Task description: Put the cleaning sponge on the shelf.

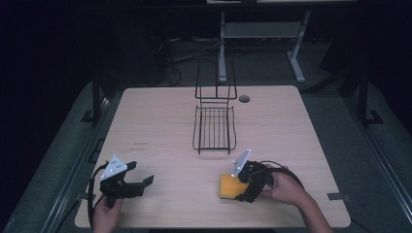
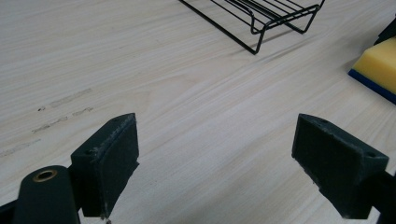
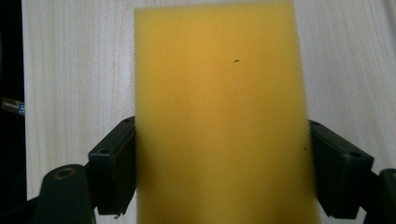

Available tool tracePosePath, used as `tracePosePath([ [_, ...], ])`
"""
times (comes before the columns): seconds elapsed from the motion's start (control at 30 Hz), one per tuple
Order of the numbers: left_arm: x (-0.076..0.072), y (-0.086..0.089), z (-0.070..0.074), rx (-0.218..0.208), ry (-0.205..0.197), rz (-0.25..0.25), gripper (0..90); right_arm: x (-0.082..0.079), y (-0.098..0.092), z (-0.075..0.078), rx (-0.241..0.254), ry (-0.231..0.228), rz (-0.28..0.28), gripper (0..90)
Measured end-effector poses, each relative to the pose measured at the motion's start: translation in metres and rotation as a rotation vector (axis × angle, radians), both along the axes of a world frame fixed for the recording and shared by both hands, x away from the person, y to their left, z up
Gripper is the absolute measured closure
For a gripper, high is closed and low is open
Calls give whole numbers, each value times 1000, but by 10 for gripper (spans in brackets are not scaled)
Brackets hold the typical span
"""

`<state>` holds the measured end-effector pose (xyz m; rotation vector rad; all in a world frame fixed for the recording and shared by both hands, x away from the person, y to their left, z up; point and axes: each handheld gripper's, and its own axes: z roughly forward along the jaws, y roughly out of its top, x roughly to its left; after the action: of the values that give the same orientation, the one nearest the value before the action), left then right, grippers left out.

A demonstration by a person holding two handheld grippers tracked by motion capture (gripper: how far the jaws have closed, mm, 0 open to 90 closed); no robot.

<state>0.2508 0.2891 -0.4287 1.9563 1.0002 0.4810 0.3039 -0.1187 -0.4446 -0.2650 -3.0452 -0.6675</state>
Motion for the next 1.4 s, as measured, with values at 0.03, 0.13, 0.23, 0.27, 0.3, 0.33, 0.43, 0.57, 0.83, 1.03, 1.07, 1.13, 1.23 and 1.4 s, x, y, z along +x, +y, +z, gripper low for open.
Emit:
tracePosePath([
  [0.03,0,0,0,-1,1,0,141,0,0,1,1,1,-3,210],
  [0.13,0,1,0,0,1,0,141,0,-1,2,10,-1,2,211],
  [0.23,0,1,1,2,1,1,141,1,-1,4,7,-4,4,212],
  [0.27,0,1,1,3,-1,1,141,1,-1,6,8,-6,3,212],
  [0.3,0,1,0,0,-3,3,141,2,-1,7,11,-9,5,212],
  [0.33,0,1,0,0,-3,3,141,2,-1,7,11,-9,5,212],
  [0.43,0,1,0,-7,1,5,141,2,-1,10,13,-8,5,213],
  [0.57,1,0,0,-3,1,3,141,5,-1,13,16,-7,7,213],
  [0.83,1,0,-1,2,2,-2,141,6,-1,17,24,-7,9,213],
  [1.03,1,0,-1,1,2,-3,141,10,0,24,23,-6,13,213],
  [1.07,1,0,-1,2,4,-4,141,11,0,25,24,-6,11,213],
  [1.13,1,0,-1,2,3,-3,141,12,0,27,27,-7,12,213],
  [1.23,1,0,-1,2,3,-3,141,15,0,30,29,-8,11,213],
  [1.4,1,0,0,1,2,-3,141,18,1,33,31,-1,11,213],
])
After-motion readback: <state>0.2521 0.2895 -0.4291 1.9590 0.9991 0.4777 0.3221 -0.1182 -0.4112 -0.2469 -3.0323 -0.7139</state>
